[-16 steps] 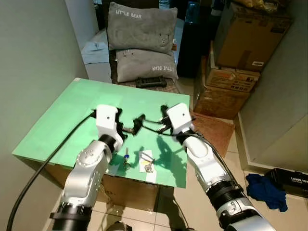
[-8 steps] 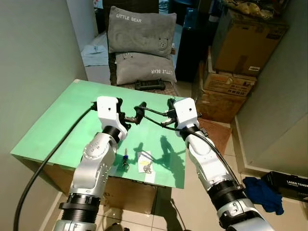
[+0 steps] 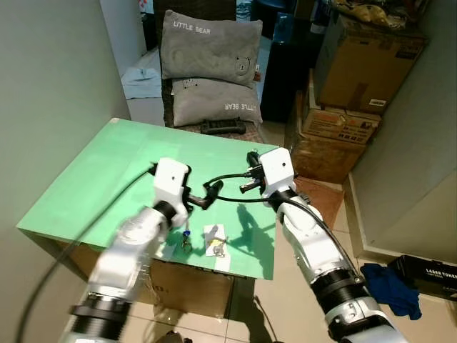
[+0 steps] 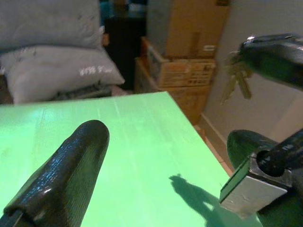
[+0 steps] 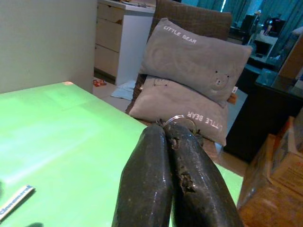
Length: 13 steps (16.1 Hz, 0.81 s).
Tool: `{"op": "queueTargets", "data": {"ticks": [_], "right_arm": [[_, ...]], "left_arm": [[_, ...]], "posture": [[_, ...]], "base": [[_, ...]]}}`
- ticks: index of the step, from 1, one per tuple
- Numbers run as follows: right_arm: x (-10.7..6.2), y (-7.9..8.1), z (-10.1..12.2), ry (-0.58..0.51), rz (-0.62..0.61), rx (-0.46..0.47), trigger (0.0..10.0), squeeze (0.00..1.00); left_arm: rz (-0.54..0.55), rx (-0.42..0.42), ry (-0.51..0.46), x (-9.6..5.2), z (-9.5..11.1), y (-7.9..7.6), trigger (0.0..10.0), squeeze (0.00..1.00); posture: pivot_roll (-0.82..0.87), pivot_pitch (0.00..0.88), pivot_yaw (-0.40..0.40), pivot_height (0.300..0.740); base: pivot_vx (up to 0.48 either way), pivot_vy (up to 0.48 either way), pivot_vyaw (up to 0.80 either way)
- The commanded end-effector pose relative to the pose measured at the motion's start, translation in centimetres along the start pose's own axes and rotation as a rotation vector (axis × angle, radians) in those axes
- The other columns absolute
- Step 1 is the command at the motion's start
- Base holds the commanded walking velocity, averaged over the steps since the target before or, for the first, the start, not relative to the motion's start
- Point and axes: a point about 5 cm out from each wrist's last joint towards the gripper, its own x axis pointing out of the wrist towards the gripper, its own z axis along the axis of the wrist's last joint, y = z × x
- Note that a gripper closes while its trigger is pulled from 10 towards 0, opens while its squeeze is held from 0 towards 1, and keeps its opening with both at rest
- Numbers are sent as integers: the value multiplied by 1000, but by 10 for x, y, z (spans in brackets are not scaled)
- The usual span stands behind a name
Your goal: Hang keys on a hook
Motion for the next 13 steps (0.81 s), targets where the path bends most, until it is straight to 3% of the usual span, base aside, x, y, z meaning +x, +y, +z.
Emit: {"op": "queueTargets", "data": {"ticks": [1, 3, 5, 7, 9, 12, 13], "right_arm": [[2, -21, 10, -44, -62, 10, 0, 0], [-4, -34, 0, -3, -93, -13, 0, 0], [-7, -40, -5, 19, -109, -16, 0, 0], [-10, -42, -12, 43, -113, -16, 0, 0], [-10, -40, -13, 50, -107, -13, 0, 0], [-4, -33, -10, 39, -85, -11, 0, 0], [0, -31, -5, 18, -83, -2, 0, 0]], "left_arm": [[10, 3, 61, -10, -7, 12, 10000, 0], [-72, 10, 4, -29, 18, 26, 10000, 0], [-125, -24, -9, -43, 28, 32, 10000, 0], [-240, -31, 22, -56, 27, 24, 10000, 0], [-383, -35, 83, -66, 17, 5, 10000, 0], [-420, -62, 84, -60, 13, -12, 10000, 0], [-294, -128, 22, -47, 16, -7, 10000, 0]], "posture": [[110, 7, -29, 740], [110, 9, -31, 740], [112, 12, -33, 740], [116, 14, -36, 740], [116, 14, -38, 740], [115, 14, -38, 740], [113, 10, -37, 740]], "base": [[0, 0, 0], [0, 0, 0], [0, 0, 0], [0, 0, 0], [0, 0, 0], [0, 0, 0], [0, 0, 0]]}}
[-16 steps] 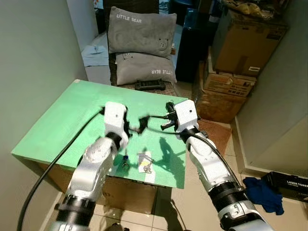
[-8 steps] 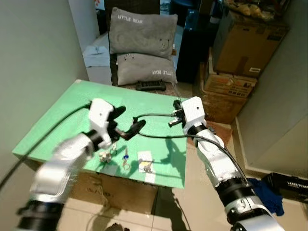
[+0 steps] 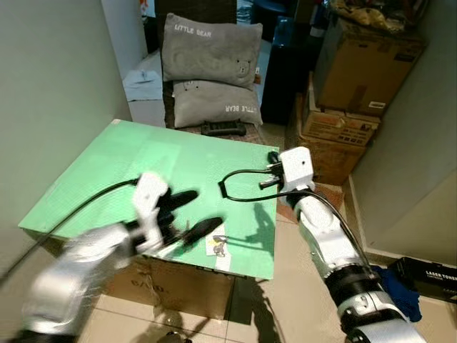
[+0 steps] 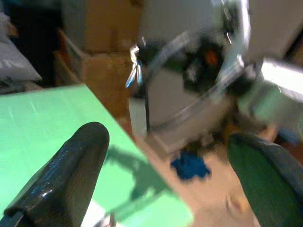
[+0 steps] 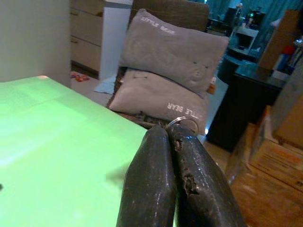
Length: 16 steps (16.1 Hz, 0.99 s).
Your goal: Hang keys on a hook
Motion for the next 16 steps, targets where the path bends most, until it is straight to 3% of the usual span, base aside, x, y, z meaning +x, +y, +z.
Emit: {"op": "queueTargets", "data": {"ticks": [1, 3, 5, 9, 11, 16], "right_arm": [[4, -3, 8, -36, -9, 7, 0, 0], [3, -3, 9, -41, -12, 23, 0, 0], [-1, 2, 4, -32, 1, 37, 0, 0], [-5, 6, -3, -14, 12, 44, 0, 0], [-7, 6, -4, -13, 4, 68, 0, 0], [-10, 8, -7, -4, -3, 92, 0, 0]], "left_arm": [[208, -30, -43, -1, 5, 25, 10000, 0], [440, -103, -111, -2, 5, 49, 10000, 0], [565, -163, -183, -3, 4, 57, 10000, 0], [636, -142, -208, -2, 1, 59, 10000, 0], [718, -62, -209, -2, -1, 63, 10000, 0], [692, 34, -184, 6, -4, 57, 10000, 0]], "posture": [[113, 8, -37, 740], [114, 2, -37, 740], [113, 0, -37, 740], [109, 0, -32, 740], [107, 0, -28, 740], [105, 1, -21, 740]], "base": [[0, 0, 0], [0, 0, 0], [0, 0, 0], [0, 0, 0], [0, 0, 0], [0, 0, 0]]}}
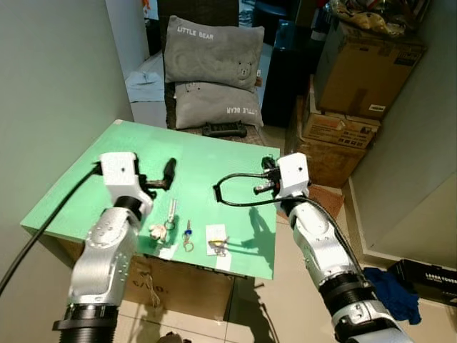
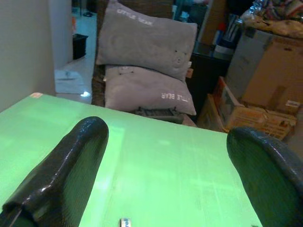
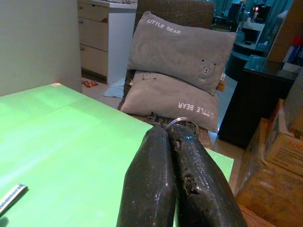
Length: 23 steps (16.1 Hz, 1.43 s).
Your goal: Hang keys on a hook
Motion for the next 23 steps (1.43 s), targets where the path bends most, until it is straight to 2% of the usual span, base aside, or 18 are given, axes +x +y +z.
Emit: {"op": "queueTargets", "data": {"ticks": [1, 9, 13, 21, 23], "right_arm": [[-2, -4, 1, -5, -10, 11, 0, 0], [-4, -4, -2, 10, -1, 13, 0, 0], [-4, -3, -2, 12, 0, 6, 0, 0], [-4, 1, -5, 27, 9, 2, 0, 0], [-4, 1, -6, 31, 11, 4, 0, 0]], "left_arm": [[-17, 20, 5, 1, -2, -2, 10000, 0], [-43, 50, 1, 2, -6, -5, 10000, 0], [-31, 47, 23, 1, -11, -4, 10000, 0], [-29, 35, 23, -6, -15, -6, 10000, 0], [-62, 29, 46, -15, -24, -17, 10000, 0]], "posture": [[105, 2, -20, 740], [104, 11, -25, 740], [104, 16, -24, 740], [113, 21, -25, 740], [115, 25, -24, 740]], "base": [[0, 480, 0], [0, 480, 0], [0, 74, 0], [0, 0, 770], [0, 0, 800]]}}
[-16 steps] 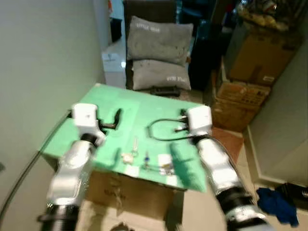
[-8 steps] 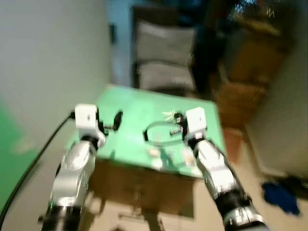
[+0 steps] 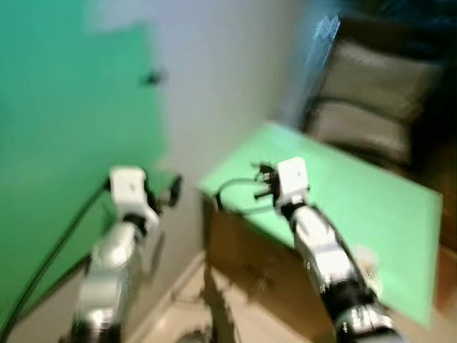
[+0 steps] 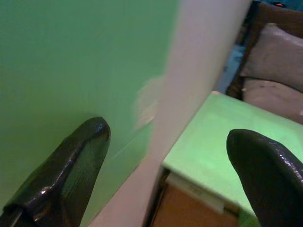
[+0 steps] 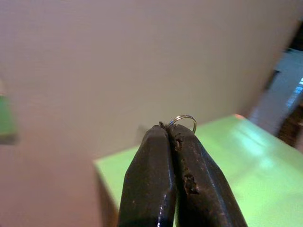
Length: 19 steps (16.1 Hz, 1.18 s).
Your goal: Hang keys on a hook
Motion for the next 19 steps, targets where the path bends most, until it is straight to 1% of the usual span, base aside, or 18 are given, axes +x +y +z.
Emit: {"op": "queueTargets", "data": {"ticks": [1, 4, 5, 6, 8, 9, 12, 14, 17, 19], "right_arm": [[0, -2, 3, -8, -6, -5, 0, 0], [-1, -1, 1, -3, 0, -5, 0, 0], [-1, 1, 0, -2, 5, -6, 0, 0], [-1, 1, 0, -2, 6, -6, 0, 0], [-1, 1, 0, -1, 6, -6, 0, 0], [-2, 1, 0, 0, 8, -6, 0, 0], [-2, 3, -1, 0, 13, -5, 0, 0], [-1, 3, 0, -1, 16, -2, 0, 0], [-1, 3, -1, 1, 21, -3, 0, 0], [-1, 3, 0, -2, 26, -5, 0, 0]], "left_arm": [[-28, 13, -19, 3, 6, -9, 10000, 0], [-33, 20, -23, 2, 7, -10, 10000, 0], [-41, 25, -36, -2, 7, -13, 10000, 0], [-44, 27, -39, -4, 7, -14, 10000, 0], [-65, 22, -54, -8, 8, -22, 10000, 0], [-72, 32, -66, -10, 9, -24, 10000, 0], [-63, 36, -75, -12, 10, -25, 10000, 0], [-74, 49, -77, -15, 9, -28, 10000, 0], [-76, 76, -108, -19, 13, -29, 10000, 0], [-87, 91, -124, -21, 15, -33, 10000, 0]], "posture": [[116, 26, -24, 740], [120, 29, -26, 740], [121, 29, -24, 740], [121, 29, -24, 740], [123, 30, -24, 740], [124, 31, -24, 740], [126, 31, -23, 740], [128, 32, -22, 740], [132, 29, -25, 740], [134, 26, -26, 740]], "base": [[0, 0, 800], [0, 0, 800], [0, 0, 800], [0, 0, 800], [0, 0, 800], [0, 0, 800], [0, 0, 800], [0, 0, 800], [0, 0, 800], [0, 0, 800]]}}
